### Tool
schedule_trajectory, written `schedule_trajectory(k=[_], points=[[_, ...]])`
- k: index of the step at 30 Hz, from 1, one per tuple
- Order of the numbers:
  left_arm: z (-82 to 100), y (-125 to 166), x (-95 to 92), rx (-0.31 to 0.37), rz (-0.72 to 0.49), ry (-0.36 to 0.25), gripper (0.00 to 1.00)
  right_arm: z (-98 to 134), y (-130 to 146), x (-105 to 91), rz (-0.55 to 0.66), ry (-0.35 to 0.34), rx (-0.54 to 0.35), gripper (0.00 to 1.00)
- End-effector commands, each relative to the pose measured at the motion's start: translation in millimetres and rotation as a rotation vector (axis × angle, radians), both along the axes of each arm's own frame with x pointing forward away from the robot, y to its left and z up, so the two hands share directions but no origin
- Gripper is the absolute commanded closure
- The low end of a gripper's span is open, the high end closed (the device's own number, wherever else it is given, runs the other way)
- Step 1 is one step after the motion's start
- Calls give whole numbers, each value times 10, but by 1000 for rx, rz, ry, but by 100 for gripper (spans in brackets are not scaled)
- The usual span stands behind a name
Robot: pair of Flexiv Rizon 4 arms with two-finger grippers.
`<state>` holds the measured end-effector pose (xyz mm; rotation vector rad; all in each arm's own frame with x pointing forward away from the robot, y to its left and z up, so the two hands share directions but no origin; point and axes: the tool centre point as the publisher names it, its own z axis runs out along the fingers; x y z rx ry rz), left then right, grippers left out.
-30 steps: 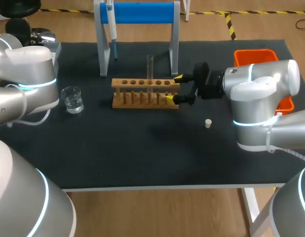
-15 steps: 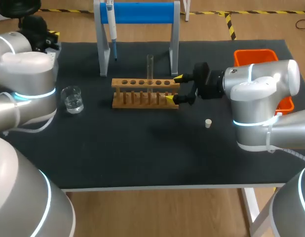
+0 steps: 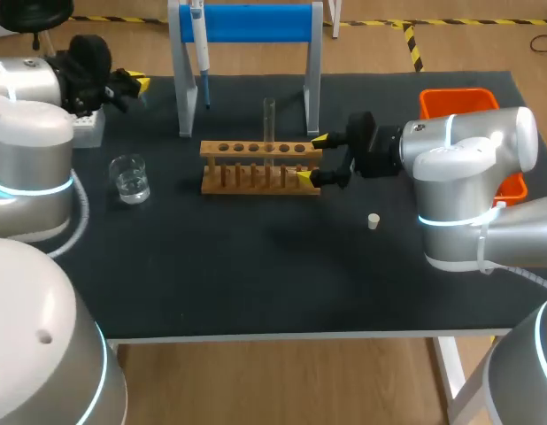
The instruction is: Invert the test tube, pick up the pipette, mount the tip to pipette, aspirate from beaker and dispense into the tube, eject the tip, return the pipette, and cap with the stopper.
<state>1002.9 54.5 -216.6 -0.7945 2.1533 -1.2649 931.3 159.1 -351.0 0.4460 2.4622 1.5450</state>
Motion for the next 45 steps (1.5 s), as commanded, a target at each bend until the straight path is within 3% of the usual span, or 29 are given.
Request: schedule_trajectory(k=[1,17,28,36,45], points=[[151,196,-174,-13,-96,56,100,4,-6,-2,1,1,-1,0],[151,196,-174,-13,-96,56,100,4,-6,-2,1,1,-1,0],[539,-748,-824,88,-376,172,100,4,-6,-2,1,1,-1,0],[669,-1291,-1183,149,-502,260,100,4,-6,-2,1,1,-1,0],[678,-1710,-1470,121,-536,247,100,4,-6,-2,1,1,-1,0]])
